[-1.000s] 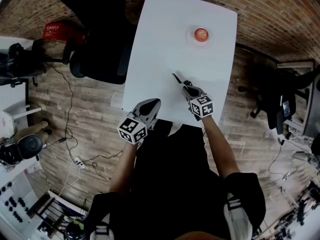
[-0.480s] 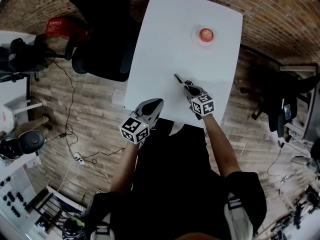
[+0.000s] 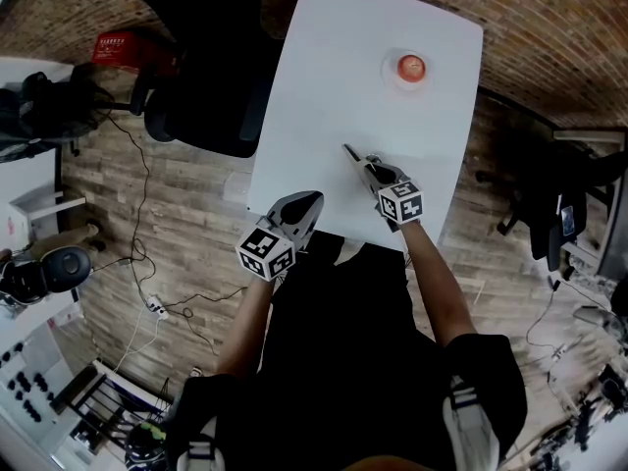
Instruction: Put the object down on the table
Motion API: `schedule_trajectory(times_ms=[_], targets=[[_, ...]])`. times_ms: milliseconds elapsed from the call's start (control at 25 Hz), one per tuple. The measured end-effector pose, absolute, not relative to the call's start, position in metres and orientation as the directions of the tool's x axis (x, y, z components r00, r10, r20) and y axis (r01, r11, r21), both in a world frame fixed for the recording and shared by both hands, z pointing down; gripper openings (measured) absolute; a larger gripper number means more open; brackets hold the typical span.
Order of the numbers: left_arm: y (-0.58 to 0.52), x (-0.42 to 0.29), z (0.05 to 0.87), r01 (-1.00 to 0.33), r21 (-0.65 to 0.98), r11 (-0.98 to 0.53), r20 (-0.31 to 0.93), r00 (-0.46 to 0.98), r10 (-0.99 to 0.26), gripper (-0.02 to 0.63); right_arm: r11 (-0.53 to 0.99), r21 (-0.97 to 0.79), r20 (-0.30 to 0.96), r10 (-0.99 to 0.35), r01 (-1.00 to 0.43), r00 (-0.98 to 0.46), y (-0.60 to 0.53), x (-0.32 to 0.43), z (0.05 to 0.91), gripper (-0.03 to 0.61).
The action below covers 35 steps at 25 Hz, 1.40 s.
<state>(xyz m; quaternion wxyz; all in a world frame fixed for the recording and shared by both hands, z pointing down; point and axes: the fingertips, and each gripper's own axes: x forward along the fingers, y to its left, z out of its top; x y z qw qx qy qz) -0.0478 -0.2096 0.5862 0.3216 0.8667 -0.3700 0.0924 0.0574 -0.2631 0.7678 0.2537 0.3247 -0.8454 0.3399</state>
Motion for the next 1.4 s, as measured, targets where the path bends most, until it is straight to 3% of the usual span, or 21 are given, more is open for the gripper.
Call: schedule_trajectory(times_ms=[1400], targets=[[-0.197, -0.045, 0.578, -0.687, 0.458, -0.564, 0.395, 0.726, -0.563, 0.021, 0.412, -0.442, 0.626, -0.494, -0.797, -0.603, -0.264, 0.088, 0.782, 0.121]])
